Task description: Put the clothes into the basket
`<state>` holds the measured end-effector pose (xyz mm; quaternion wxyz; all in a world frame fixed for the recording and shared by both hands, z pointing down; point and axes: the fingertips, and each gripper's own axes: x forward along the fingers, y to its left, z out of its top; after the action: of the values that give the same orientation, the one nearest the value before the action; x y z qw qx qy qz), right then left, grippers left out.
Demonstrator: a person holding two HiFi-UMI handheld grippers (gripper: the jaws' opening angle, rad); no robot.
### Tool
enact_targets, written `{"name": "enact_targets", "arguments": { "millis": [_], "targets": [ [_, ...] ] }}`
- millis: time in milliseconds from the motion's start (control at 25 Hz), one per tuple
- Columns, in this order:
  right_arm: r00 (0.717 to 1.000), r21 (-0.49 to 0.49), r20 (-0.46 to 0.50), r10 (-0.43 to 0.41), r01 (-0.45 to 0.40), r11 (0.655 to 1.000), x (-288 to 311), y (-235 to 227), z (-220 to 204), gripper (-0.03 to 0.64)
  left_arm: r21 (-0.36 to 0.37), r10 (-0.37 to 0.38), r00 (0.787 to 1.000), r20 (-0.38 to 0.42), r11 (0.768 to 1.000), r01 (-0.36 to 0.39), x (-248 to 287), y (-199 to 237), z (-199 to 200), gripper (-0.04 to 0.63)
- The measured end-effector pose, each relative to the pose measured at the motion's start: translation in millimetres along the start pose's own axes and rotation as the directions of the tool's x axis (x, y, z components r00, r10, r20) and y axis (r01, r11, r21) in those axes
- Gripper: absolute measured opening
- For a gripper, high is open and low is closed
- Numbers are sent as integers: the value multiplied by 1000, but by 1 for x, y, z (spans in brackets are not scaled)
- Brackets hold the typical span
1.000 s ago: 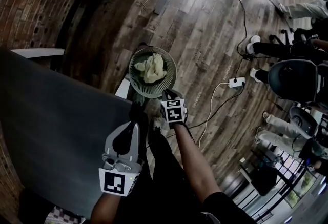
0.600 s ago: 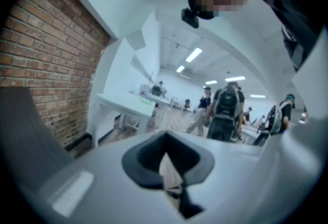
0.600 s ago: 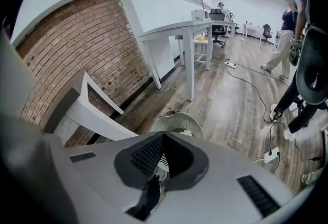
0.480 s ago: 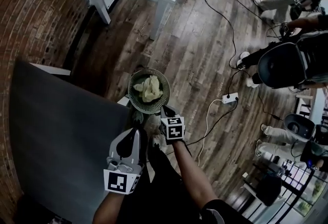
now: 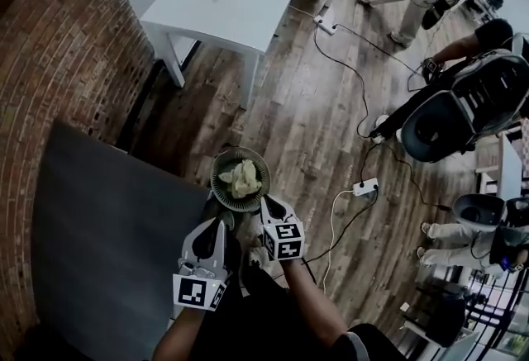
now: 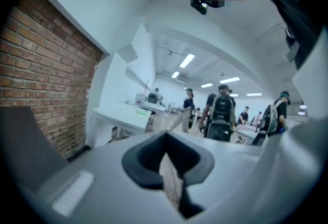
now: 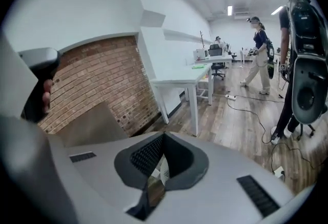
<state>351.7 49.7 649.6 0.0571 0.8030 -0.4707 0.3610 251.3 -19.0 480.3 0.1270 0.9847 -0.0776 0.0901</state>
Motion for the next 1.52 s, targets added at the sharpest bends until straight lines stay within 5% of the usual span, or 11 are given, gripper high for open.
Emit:
{"name": "enact_targets", "arguments": {
  "millis": [680, 1520],
  "targets": [
    [937, -94, 338, 94, -65, 993, -185, 61, 66, 6, 72, -7, 997, 82, 997, 1, -72, -65, 39, 6],
    [915, -160, 365, 170, -118, 980, -220, 94, 46, 5, 64, 15, 995, 96, 998, -21, -101, -77, 23, 3]
  ]
}}
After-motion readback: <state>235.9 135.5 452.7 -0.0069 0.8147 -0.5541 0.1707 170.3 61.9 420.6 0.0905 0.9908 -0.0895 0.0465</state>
